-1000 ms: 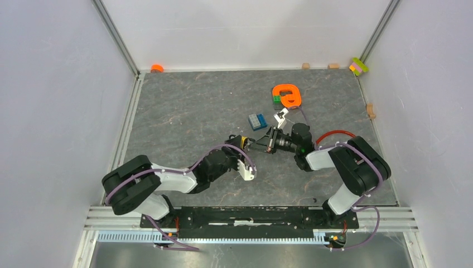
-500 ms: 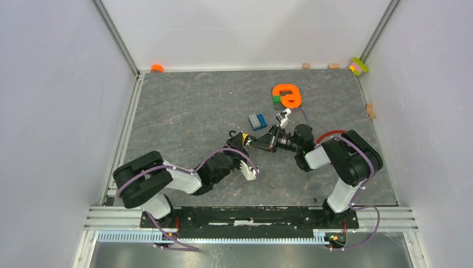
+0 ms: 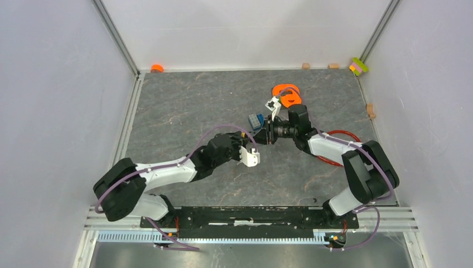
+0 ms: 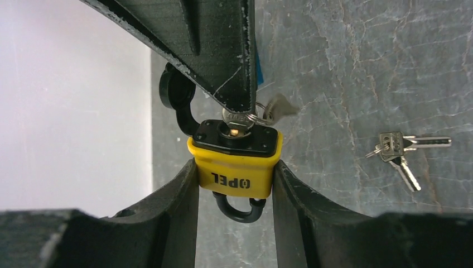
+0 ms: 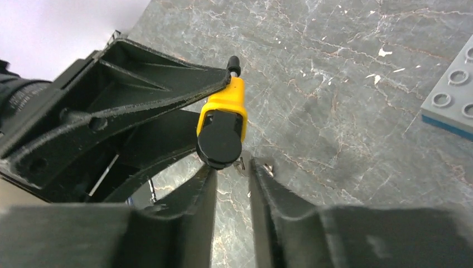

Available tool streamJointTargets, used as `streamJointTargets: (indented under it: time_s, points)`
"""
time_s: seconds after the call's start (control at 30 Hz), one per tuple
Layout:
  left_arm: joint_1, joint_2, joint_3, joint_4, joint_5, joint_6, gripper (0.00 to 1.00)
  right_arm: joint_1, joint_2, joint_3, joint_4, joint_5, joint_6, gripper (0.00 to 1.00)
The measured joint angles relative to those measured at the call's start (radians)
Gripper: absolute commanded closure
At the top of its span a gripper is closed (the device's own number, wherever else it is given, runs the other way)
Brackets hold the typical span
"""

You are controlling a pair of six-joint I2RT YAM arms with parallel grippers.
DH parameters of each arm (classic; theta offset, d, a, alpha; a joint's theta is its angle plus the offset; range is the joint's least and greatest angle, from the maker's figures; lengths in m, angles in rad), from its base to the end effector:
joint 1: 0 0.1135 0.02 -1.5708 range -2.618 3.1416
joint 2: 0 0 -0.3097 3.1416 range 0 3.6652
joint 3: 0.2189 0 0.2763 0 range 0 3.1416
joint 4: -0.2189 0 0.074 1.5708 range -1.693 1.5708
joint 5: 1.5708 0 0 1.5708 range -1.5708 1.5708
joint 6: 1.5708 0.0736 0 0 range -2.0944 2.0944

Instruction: Unlock with the key

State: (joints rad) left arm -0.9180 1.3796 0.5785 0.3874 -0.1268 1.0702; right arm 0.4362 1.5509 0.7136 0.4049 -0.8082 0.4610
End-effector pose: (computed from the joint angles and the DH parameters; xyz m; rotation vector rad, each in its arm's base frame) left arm 0.2057 -0.2537 0.2065 1.6200 1.1520 0.2243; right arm 0.2969 0.1971 0.2106 -0.5362 2.0597 1.3607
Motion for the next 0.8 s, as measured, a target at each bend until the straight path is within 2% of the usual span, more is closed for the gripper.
streamJointTargets:
  time_s: [0.13,0.3,0.53,0.8]
  points:
    - [0.048,-0.028,0.074,-0.15,0.096,-0.108,0.98,-0.005,-0.003,0.087,-0.158,-0.011,-0.151,0.43]
    - [0.092,-0.054,0.115,-0.26,0.193,-0.198,0.98,-0.013,-0.032,0.136,-0.269,-0.04,-0.258,0.29]
    - [0.119,-0.06,0.119,-0.322,0.272,-0.261,0.98,-0.019,-0.083,0.136,-0.259,-0.076,-0.239,0.22]
    - [0.125,-0.059,0.14,-0.341,0.315,-0.315,0.98,-0.016,-0.01,0.134,-0.192,-0.076,-0.143,0.17]
